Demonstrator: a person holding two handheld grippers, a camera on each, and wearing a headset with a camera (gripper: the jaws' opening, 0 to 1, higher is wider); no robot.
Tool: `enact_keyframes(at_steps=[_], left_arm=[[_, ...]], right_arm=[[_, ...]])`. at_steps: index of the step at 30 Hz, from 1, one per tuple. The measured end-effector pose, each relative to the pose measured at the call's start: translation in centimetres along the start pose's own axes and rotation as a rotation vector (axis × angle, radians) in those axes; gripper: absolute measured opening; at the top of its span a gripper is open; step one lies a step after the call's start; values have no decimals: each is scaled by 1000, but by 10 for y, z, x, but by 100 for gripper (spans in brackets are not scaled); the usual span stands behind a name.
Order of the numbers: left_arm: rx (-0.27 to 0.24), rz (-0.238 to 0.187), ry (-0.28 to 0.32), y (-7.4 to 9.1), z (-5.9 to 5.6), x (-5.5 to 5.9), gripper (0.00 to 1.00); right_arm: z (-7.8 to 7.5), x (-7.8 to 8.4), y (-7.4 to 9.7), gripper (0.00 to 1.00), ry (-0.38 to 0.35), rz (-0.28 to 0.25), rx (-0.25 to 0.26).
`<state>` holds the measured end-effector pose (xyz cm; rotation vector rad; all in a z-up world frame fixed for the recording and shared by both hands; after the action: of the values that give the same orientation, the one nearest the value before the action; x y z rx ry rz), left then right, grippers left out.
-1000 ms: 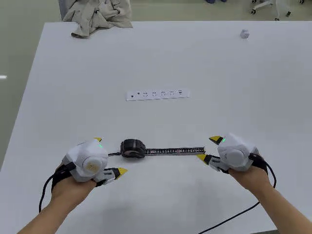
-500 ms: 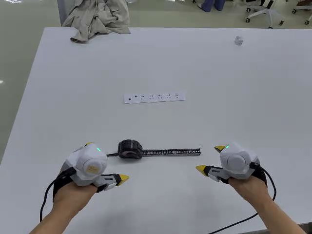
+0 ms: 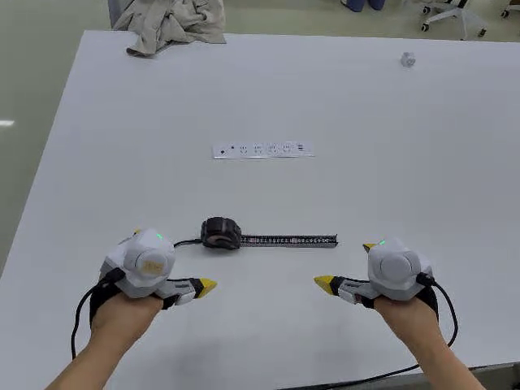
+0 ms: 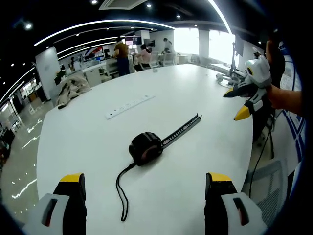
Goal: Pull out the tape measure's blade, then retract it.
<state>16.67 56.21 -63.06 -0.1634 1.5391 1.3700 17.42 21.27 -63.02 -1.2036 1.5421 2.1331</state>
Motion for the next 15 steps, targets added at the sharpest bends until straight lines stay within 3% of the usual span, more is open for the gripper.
enact_keyframes(at_steps=[3,9,15], left_arm=[[-35,-50,35,5,-1,-1,100],[-67,-87,30,13,-15,2,100],[-110,-135,55,29,-15,6,99]], right_arm=[[10,-11,5,83,-27,-25,-2],[25,-35,18,86,-32,-65,4],[29,-48,25,88,-41,-89,-5]])
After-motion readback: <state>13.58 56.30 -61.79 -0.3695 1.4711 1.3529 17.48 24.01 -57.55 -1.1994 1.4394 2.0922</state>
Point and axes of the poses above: the centre of the closed fingertips' face, and the gripper's own axes: y roughly backward along the fingers, z roughly to its left, x roughly out of its underside, the point moved 8 cm from there along y, roughly backward along the fingers, and after that the axes turned 9 degrees about -y, right-handed, at the moved point
